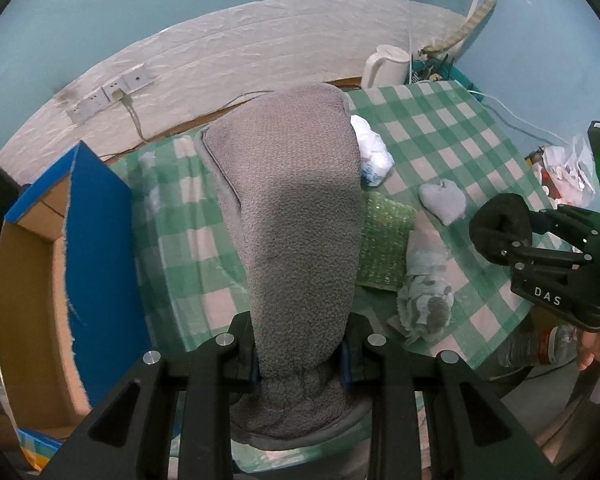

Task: Organize soft objects
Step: 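Carry the grey towel and black pad into the cardboard box and release both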

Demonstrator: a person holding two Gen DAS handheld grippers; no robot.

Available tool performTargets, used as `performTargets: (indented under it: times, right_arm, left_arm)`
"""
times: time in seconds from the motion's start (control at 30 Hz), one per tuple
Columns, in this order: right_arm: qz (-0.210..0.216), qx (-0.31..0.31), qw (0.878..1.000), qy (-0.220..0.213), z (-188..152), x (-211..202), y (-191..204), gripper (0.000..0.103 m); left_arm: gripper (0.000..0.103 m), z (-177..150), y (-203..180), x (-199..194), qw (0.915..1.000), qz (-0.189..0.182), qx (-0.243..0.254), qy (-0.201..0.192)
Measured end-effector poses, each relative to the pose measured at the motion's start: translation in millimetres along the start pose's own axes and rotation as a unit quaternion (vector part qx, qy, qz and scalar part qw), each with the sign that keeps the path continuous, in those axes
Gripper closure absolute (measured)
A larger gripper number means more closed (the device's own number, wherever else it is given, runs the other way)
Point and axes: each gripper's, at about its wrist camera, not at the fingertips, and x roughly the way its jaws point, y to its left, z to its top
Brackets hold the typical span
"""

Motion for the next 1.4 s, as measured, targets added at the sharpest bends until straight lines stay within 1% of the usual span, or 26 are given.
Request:
performTargets:
  times: [0.57,0.77,1.0,1.4]
  right_arm:
    - [0.027,-0.048,0.998,-0.026,32,-28,61,0.060]
    - [0.036,-0.064,0.997,-0.032,43,-34,84,0.060]
    - [0.040,-0.082,0.995,-0.041,59,-43,111,0.060]
    - [0.054,-0.117,0.991,-0.048,83,-52,171,0.060]
  left_arm:
    - [0.075,-3,52,-27,0.9987,0.024,-0.037,-0.026]
    - [0.075,-8,71,-37,0.9977,0.033,-0.050,-0.032]
    - [0.075,-15,92,-52,0.9958,0.048,-0.060,-0.049]
    - [0.075,-33,140,-71,0.9910,0.079,-0.084,-0.068]
